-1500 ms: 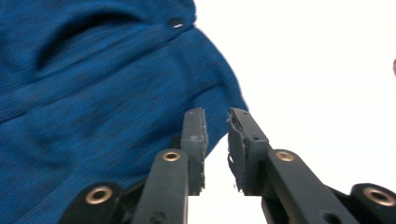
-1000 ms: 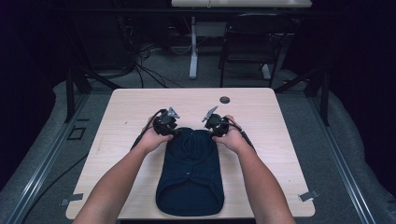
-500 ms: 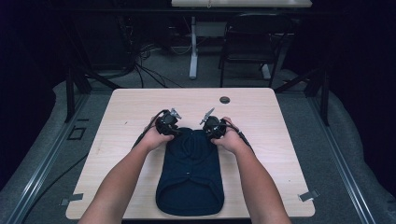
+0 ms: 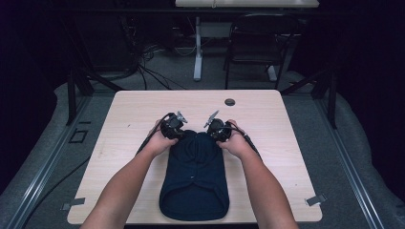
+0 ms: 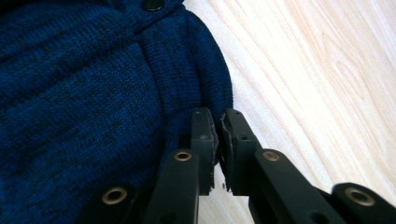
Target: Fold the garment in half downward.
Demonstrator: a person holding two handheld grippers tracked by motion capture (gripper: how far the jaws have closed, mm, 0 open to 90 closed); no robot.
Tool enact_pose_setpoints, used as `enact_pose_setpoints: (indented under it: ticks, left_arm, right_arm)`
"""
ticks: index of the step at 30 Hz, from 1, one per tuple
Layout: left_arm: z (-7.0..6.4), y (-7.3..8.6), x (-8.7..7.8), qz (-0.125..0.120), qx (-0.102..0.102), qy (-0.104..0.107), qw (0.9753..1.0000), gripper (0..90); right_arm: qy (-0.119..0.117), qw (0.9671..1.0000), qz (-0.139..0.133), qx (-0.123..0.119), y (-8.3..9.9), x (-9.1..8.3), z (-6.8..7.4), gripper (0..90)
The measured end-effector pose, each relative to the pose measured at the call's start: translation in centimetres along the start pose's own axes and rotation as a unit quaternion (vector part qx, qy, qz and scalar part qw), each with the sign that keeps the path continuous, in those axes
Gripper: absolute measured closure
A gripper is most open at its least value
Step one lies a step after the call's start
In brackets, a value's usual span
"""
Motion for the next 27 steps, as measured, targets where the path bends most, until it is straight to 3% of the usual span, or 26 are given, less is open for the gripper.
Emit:
enact_pose_setpoints:
  ticks: [10, 27]
  left_arm:
    - [-0.2, -0.7, -2.6, -0.028, 0.017, -0.011, 0.9994, 80.4]
    - [-0.4, -2.3, -7.7, -0.085, 0.021, -0.020, 0.9959, 80.3]
  right_arm:
    - [0.006, 0.9995, -0.029, -0.007, -0.2, -2.1, -0.1, 86.2]
    - [0.019, 0.9956, -0.091, -0.009, -0.9, -7.1, -0.2, 86.4]
Point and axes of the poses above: each handheld gripper's, and its own axes: x roughly forward along the jaws, y roughly out of its underside, z roughly to its left, the point moved 7 cm from there along x, roughly forward along the jaws, and after that the axes turned 1 degree about x, right-handed, at the moved point
